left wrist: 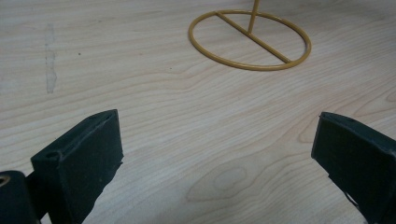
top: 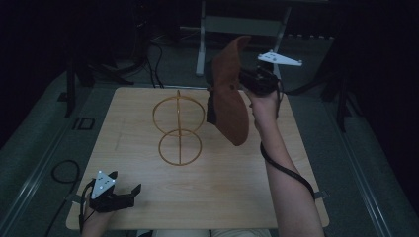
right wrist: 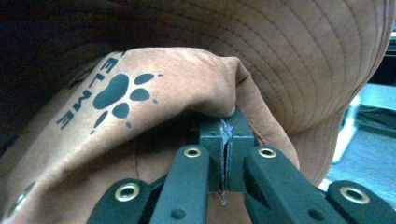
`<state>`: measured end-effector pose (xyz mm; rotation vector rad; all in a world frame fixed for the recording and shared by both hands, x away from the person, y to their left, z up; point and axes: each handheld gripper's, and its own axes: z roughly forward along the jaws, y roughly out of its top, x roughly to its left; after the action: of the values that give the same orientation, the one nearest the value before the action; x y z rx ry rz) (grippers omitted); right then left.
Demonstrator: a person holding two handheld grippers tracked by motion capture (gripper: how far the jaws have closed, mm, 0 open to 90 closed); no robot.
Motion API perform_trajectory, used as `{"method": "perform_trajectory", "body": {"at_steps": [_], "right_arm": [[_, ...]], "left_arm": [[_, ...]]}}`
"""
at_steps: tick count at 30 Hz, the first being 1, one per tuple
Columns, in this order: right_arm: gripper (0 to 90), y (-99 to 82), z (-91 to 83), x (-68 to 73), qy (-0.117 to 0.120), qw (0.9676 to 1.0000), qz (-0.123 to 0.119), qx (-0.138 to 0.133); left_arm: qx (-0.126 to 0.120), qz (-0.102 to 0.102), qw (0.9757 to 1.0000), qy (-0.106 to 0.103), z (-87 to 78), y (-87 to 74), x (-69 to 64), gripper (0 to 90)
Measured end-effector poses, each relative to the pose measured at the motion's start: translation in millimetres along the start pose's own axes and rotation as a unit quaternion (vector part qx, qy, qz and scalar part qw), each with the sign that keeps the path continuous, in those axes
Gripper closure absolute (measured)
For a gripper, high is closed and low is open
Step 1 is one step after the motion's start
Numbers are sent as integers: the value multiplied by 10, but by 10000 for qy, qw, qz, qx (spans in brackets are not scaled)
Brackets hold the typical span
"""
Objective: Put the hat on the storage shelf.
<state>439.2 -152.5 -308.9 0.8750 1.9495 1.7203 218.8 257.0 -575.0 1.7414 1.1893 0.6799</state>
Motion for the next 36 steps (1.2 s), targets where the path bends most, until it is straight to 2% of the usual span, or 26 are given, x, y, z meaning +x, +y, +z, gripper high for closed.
{"method": "perform_trajectory", "body": {"at_steps": [3, 4, 5, 7, 9, 10, 11, 13, 15, 16, 18, 19, 23, 26, 27, 28, 29, 30, 31, 32, 36], "right_arm": [[884, 20, 136, 105, 102, 9999, -45, 38], [883, 27, 271, 225, 145, 9997, -141, 113], [883, 24, 332, 280, 120, 9996, -198, 169], [883, 13, 390, 322, 155, 9995, -211, 203], [882, -55, 542, 431, 351, 9987, -119, 338], [882, -55, 542, 431, 351, 9987, -119, 338], [881, -120, 643, 521, 467, 9975, -206, 487], [881, -139, 674, 554, 499, 9970, -230, 553], [877, -202, 790, 674, 606, 9942, -381, 797], [877, -202, 790, 674, 606, 9942, -381, 797], [874, -261, 903, 775, 677, 9911, -554, 1005], [874, -261, 903, 775, 677, 9911, -554, 1005], [849, -327, 1026, 889, 777, 9876, -652, 1200], [818, -341, 1046, 917, 775, 9874, -691, 1192], [758, -341, 1075, 946, 796, 9863, -701, 1263], [758, -341, 1075, 946, 796, 9863, -701, 1263], [720, -341, 1085, 957, 813, 9858, -702, 1291], [649, -345, 1103, 969, 825, 9852, -711, 1326], [493, -361, 1137, 1002, 969, 9836, -646, 1381], [447, -372, 1148, 1021, 1007, 9829, -674, 1384], [266, -422, 1177, 1178, 879, 9800, -1095, 1413]], "left_arm": [[-31, -117, 9999, -41, 1, -5, 22, 25], [-31, -131, 9999, -51, -3, -4, 26, 24], [-36, -123, 9999, -62, -8, -4, 24, 24], [-44, -127, 9999, -70, -11, -7, 22, 24], [-31, -141, 9998, -109, -3, -19, 19, 24], [-12, -140, 9998, -119, 0, -25, 18, 24], [0, -142, 9998, -152, 3, -31, 19, 24], [1, -146, 9998, -150, 3, -32, 19, 24], [-22, -193, 9997, -167, -2, -32, 29, 25], [-22, -193, 9997, -167, -2, -32, 29, 25], [-58, -223, 9996, -170, -7, -30, 36, 25], [-56, -229, 9996, -167, -8, -30, 41, 25], [-61, -307, 9992, -230, -1, -41, 47, 25], [-71, -346, 9991, -249, 3, -45, 51, 25], [-94, -374, 9989, -265, 1, -47, 56, 25], [-94, -374, 9989, -265, 1, -47, 56, 25], [-101, -408, 9987, -271, 0, -48, 57, 25], [-90, -404, 9987, -286, 3, -51, 56, 25], [-91, -400, 9987, -295, 4, -52, 54, 25], [-82, -397, 9987, -296, 7, -52, 50, 25], [-93, -402, 9987, -310, 8, -52, 48, 25]]}}
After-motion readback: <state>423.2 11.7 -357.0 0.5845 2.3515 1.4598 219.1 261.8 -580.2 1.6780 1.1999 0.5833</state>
